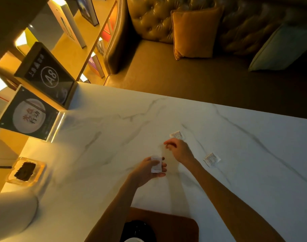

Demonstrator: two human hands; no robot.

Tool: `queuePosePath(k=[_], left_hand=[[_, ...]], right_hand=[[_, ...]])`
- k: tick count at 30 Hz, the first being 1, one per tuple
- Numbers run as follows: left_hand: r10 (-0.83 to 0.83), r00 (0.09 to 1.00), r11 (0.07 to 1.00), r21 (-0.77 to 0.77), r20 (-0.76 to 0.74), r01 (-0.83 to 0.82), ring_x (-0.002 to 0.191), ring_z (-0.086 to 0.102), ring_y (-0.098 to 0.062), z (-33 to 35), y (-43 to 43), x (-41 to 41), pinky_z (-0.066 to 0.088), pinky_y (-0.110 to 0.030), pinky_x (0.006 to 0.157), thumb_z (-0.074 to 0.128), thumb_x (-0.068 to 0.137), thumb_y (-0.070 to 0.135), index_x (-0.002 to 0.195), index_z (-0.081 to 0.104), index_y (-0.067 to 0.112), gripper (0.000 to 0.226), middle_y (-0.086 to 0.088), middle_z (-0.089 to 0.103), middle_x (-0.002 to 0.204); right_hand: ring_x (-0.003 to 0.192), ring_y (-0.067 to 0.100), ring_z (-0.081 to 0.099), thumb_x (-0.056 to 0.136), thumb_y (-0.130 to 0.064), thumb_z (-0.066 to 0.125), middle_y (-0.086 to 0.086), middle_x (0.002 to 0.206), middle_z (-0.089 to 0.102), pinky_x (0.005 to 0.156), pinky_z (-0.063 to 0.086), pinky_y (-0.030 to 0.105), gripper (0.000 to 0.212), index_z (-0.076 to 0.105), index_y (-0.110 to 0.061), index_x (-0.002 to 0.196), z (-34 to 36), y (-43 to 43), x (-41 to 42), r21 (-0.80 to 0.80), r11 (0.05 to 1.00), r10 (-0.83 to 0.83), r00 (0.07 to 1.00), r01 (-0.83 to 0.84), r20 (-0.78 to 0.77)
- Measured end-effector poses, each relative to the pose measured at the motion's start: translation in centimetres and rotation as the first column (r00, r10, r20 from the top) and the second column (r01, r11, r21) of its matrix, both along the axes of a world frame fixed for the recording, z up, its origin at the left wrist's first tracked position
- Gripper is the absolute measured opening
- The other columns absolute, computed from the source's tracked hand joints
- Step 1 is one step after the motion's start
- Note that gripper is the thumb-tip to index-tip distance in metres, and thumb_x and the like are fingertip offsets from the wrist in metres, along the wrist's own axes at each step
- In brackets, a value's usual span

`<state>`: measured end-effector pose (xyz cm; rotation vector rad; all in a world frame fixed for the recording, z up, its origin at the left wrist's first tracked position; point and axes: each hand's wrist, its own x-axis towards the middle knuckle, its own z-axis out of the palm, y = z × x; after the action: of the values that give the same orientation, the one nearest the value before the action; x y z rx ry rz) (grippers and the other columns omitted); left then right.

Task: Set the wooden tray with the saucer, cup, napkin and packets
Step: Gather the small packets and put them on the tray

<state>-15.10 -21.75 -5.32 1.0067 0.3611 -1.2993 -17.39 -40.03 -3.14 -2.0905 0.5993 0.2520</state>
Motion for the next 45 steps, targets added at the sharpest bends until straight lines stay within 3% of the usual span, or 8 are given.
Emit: queuePosePath(k=[8,15,18,22,34,38,41,45], left_hand=[[0.24,0.965,0.971,0.003,-0.11,-0.241,0.083,0.06,-0.03,-0.2,-0.7,2.1,0.049,-0.044,0.088,0.038,0.093,0.013,0.113,0.051,-0.002,0.029,-0.018,0.06,0.092],[0.312,0.936,0.95,0.026,-0.16,-0.312,0.088,0.058,-0.031,-0.4,-0.5,2.4,0.041,-0.048,0.102,0.037,0.1,0.034,0.105,0.055,0.001,0.038,-0.019,0.059,0.097],[0.315,0.937,0.949,0.047,-0.149,-0.311,0.088,0.059,-0.03,-0.9,-0.5,1.8,0.043,-0.046,0.101,0.037,0.101,0.039,0.106,0.055,0.002,0.042,-0.018,0.059,0.098],[0.292,0.948,0.956,0.025,-0.125,-0.291,0.096,0.065,-0.028,-1.2,-1.3,0.4,0.044,-0.044,0.101,0.041,0.098,0.047,0.112,0.059,0.002,0.05,-0.015,0.069,0.102],[0.167,0.976,0.982,0.062,0.143,-0.177,0.102,0.06,-0.039,0.1,-5.9,-3.6,0.043,-0.059,0.103,0.039,0.104,0.021,0.123,0.05,-0.012,0.04,-0.03,0.06,0.111],[0.193,0.976,0.974,0.101,0.106,-0.203,0.088,0.064,-0.033,0.2,-7.4,-3.7,0.052,-0.053,0.093,0.039,0.104,0.02,0.108,0.056,-0.002,0.028,-0.02,0.064,0.096],[0.187,0.978,0.974,0.113,0.087,-0.197,0.082,0.066,-0.029,-0.2,-8.1,-4.0,0.059,-0.045,0.082,0.042,0.103,0.021,0.104,0.057,0.0,0.026,-0.016,0.063,0.089],[0.17,0.982,0.97,0.159,0.088,-0.182,0.082,0.067,-0.028,-0.7,-7.9,-4.0,0.061,-0.04,0.074,0.044,0.102,0.023,0.106,0.059,0.0,0.027,-0.016,0.064,0.091]], right_hand=[[0.111,0.033,0.058,0.096,-0.011,0.049,0.018,0.124,0.061,0.098,0.049,0.041,0.028,0.062,-0.005,0.119,-3.1,-4.4,3.4,-0.357,0.933,0.04,0.999,-0.045,-0.021],[0.102,0.035,0.058,0.089,-0.022,0.061,0.017,0.108,0.064,0.081,0.05,0.038,0.018,0.064,-0.008,0.1,-3.7,-4.0,2.8,-0.459,0.875,0.027,0.962,-0.153,-0.27],[0.094,0.03,0.063,0.084,-0.022,0.071,0.014,0.1,0.069,0.079,0.052,0.036,0.023,0.067,-0.005,0.098,-3.2,-3.3,1.3,-0.185,0.979,-0.141,0.951,0.091,-0.277],[0.07,0.019,0.064,0.079,-0.014,0.078,0.018,0.093,0.068,0.054,0.057,0.025,0.024,0.064,-0.004,0.096,-1.4,-0.6,-1.4,0.332,0.856,-0.314,0.908,0.397,-0.277],[0.082,0.021,0.071,0.087,-0.014,0.067,0.015,0.096,0.071,0.067,0.061,0.029,0.015,0.068,-0.009,0.101,-0.3,-0.1,-6.7,0.445,0.83,-0.288,0.942,0.336,-0.174],[0.076,0.021,0.067,0.092,-0.011,0.058,0.011,0.092,0.071,0.068,0.058,0.033,0.015,0.069,-0.009,0.101,-0.3,-3.6,-7.8,0.227,0.884,-0.384,0.912,0.408,-0.143],[0.09,0.03,0.065,0.089,-0.017,0.058,0.011,0.097,0.071,0.075,0.049,0.035,0.016,0.069,-0.009,0.098,-0.7,-7.3,-9.5,-0.173,0.747,-0.658,0.751,0.642,-0.051],[0.097,0.035,0.063,0.086,-0.028,0.065,0.019,0.11,0.066,0.077,0.053,0.037,0.036,0.063,-0.004,0.113,-1.6,-10.3,-11.2,-0.233,0.735,-0.671,0.733,0.636,-0.113]])
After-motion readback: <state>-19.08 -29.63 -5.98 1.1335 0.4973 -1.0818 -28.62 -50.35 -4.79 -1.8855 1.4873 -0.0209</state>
